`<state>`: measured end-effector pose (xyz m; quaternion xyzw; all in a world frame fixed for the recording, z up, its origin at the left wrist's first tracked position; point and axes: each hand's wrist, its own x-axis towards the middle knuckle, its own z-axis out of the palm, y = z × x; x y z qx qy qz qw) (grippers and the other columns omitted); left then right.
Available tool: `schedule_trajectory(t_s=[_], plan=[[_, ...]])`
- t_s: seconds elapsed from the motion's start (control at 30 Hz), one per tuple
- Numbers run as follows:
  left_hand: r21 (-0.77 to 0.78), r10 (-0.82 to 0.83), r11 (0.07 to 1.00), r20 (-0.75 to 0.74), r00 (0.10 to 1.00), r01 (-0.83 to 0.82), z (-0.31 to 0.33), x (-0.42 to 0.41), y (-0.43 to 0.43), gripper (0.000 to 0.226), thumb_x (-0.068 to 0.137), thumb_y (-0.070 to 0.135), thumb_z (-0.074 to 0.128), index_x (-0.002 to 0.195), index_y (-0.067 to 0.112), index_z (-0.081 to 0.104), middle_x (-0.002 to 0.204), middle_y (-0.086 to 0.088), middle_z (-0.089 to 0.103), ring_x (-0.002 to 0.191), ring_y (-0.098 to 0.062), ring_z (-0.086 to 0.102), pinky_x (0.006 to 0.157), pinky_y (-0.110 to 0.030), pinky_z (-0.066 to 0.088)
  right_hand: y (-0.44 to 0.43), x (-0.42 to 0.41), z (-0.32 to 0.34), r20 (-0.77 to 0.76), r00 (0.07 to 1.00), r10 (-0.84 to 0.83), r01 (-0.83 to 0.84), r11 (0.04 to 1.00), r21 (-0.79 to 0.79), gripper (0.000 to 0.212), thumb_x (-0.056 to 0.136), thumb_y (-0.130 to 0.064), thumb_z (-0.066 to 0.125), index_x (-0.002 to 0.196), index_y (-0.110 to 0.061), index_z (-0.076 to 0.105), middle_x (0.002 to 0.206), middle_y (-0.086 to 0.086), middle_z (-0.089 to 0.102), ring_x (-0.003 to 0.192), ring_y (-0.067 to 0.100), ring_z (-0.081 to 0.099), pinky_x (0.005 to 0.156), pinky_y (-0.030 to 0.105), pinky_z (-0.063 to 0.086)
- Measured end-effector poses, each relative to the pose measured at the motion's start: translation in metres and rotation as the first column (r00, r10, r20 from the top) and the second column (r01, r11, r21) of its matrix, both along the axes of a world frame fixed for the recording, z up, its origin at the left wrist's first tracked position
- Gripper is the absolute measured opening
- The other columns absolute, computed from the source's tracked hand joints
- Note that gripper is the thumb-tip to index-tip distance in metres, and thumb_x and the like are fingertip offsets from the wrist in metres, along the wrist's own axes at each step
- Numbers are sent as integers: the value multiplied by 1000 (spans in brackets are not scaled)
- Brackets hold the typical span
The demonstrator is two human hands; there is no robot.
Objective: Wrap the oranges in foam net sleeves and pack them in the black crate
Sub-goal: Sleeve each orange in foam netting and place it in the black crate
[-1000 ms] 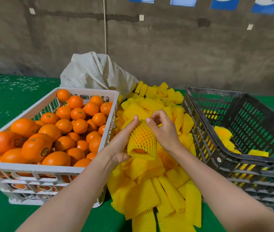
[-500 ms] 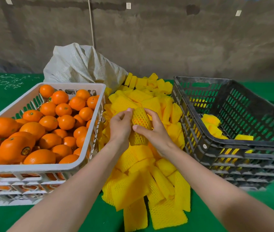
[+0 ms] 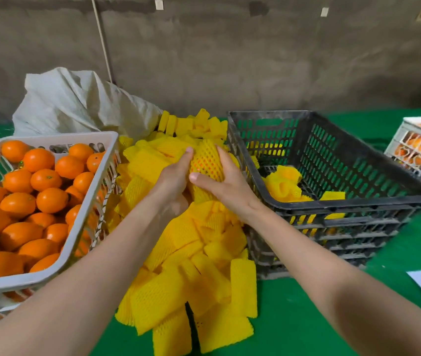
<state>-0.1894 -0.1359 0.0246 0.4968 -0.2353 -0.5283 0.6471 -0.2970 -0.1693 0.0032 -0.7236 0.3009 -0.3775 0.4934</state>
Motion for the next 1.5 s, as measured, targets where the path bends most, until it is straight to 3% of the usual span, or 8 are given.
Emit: schedule_trajectory(t_s=[0.3, 0.47, 0.63, 0.73, 0.83, 1.13, 1.3, 1.5], plan=[[-140, 36, 990, 432, 901, 27, 21, -73, -51, 42, 101, 45, 33, 118, 17, 58, 114, 0, 66, 100, -9, 64, 83, -26, 53, -58, -66, 33, 188, 974, -126, 157, 974, -161, 54, 68, 2, 76, 111, -23, 55, 101, -6, 61, 82, -6, 58, 73, 12, 47], [-151, 66, 980, 864, 499, 132, -10, -108, -76, 31, 99, 12, 42, 129, 6, 49, 114, -18, 62, 106, -33, 59, 92, -44, 47, -124, -118, 36, -173, 885, -433, 400, 896, -195, 46, 65, -18, 80, 105, -21, 58, 99, -1, 63, 91, 11, 59, 81, 28, 49], [221, -159, 926, 964, -216, 305, -26, -120, -93, 38, 91, 21, 61, 128, 25, 55, 111, -3, 68, 106, -25, 60, 85, -41, 51, -180, -145, 13, -948, 258, -185, -3, 981, -192, 100, 65, -32, 79, 145, -17, 22, 145, 9, 38, 126, 29, 44, 99, 38, 44], [270, -185, 918, 939, -290, 290, -28, -119, -95, 39, 90, 26, 63, 128, 27, 54, 108, 0, 69, 106, -25, 60, 83, -40, 52, -193, -140, -13, -975, -220, 36, -100, 993, 59, 87, 71, -37, 77, 142, -11, 33, 150, 5, 31, 130, 27, 41, 99, 40, 44], [234, -155, 926, 952, -265, 297, -31, -119, -94, 39, 90, 26, 63, 128, 27, 55, 103, 0, 70, 106, -24, 60, 86, -39, 51, -195, -136, -37, -931, -338, 141, -93, 979, 182, 84, 83, -42, 66, 149, -15, 22, 157, 0, 12, 141, 26, 24, 107, 41, 35], [22, -27, 955, 1000, 13, 296, -34, -116, -86, 21, 92, 16, 60, 112, 16, 68, 102, -3, 70, 97, -19, 61, 85, -33, 51, -180, -122, -25, -974, -220, -50, -236, 972, 3, 67, 81, -51, 65, 132, -11, 48, 131, 6, 50, 115, 28, 50, 97, 39, 43], [-182, 135, 947, 973, 186, 266, -37, -104, -58, 20, 94, 15, 56, 105, 6, 70, 107, -7, 69, 106, -20, 56, 92, -25, 38, -162, -115, -3, -728, 420, -542, -119, 762, -637, 37, 89, -32, 58, 121, -14, 55, 120, 9, 61, 108, 30, 57, 87, 41, 50], [-203, 140, 928, 967, 213, 312, -34, -51, -10, 14, 89, 12, 62, 94, 3, 72, 97, -9, 72, 89, -14, 62, 75, -21, 43, -82, -60, 11, -163, 918, -362, 88, 587, -805, 15, 85, -17, 58, 91, -9, 68, 90, 8, 69, 82, 27, 64, 74, 36, 50]])
